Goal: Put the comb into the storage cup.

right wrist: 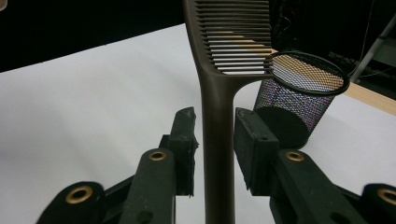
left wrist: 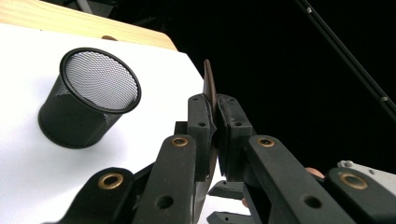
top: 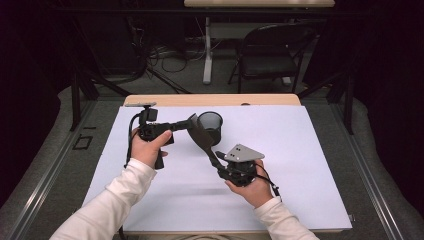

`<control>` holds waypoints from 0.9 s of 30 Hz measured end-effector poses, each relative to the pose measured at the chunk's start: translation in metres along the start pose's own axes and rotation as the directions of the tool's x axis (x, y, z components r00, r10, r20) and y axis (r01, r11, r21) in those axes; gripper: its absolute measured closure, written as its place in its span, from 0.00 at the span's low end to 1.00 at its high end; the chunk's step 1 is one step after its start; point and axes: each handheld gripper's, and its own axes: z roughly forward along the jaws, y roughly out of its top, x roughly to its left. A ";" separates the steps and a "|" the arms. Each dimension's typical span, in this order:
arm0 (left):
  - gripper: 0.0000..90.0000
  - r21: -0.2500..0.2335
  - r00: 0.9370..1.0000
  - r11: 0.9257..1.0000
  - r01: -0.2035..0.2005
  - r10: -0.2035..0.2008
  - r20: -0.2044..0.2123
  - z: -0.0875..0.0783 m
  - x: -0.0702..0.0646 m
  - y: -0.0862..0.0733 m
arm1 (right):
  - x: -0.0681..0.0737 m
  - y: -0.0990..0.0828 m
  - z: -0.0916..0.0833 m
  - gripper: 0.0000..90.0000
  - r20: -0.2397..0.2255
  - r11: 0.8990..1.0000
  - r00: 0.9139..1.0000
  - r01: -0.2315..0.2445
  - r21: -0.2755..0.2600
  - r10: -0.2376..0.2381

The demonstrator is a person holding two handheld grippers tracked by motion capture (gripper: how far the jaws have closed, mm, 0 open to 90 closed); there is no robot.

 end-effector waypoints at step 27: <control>0.95 -0.040 0.999 0.998 0.044 -0.045 -0.012 -0.002 0.010 0.008 | -0.011 0.013 -0.001 0.46 -0.042 0.999 0.998 -0.047 -0.010 0.047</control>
